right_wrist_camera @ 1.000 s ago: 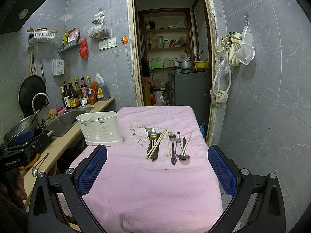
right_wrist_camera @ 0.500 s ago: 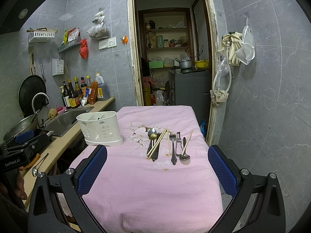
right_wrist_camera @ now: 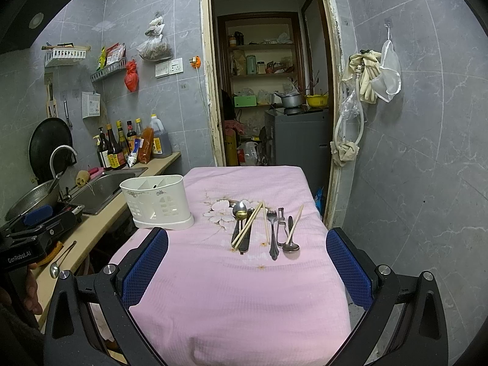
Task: Organize utensils
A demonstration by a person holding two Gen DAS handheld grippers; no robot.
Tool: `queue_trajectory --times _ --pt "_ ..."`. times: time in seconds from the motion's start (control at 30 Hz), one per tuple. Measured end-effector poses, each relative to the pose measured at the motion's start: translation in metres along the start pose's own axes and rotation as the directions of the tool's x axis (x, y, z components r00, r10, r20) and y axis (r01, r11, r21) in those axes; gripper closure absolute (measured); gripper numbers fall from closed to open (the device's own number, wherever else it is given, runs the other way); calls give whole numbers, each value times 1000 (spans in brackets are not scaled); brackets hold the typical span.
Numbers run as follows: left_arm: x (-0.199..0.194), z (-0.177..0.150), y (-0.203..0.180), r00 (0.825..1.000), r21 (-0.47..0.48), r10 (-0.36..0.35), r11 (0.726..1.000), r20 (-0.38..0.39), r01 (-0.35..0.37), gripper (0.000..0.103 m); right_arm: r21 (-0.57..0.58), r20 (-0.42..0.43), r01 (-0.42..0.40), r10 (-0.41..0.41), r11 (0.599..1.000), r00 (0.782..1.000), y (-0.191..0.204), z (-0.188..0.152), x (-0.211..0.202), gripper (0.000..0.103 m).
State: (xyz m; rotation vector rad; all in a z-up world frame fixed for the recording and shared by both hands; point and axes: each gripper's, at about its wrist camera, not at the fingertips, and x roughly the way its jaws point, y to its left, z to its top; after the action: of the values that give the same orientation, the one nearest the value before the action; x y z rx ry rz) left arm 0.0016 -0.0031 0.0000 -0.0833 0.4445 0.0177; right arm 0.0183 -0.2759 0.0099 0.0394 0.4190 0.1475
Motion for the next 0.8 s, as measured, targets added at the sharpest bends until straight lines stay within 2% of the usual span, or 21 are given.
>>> queue_trajectory --times 0.1,0.27,0.4,0.8 --pt "3 -1 -5 1000 -2 2 1000 1 -2 3 -3 1 -1 1 1000 1000 1 1 1 1" --pt "6 -1 9 1000 -7 6 1000 5 -6 3 -9 12 6 -6 1000 1000 6 5 4 1" --pt "9 8 15 999 -23 -12 1000 37 13 3 1 39 28 -28 1000 999 11 15 7 1" --pt "30 44 7 987 22 -89 996 135 86 3 -1 139 93 -92 996 986 9 51 10 1"
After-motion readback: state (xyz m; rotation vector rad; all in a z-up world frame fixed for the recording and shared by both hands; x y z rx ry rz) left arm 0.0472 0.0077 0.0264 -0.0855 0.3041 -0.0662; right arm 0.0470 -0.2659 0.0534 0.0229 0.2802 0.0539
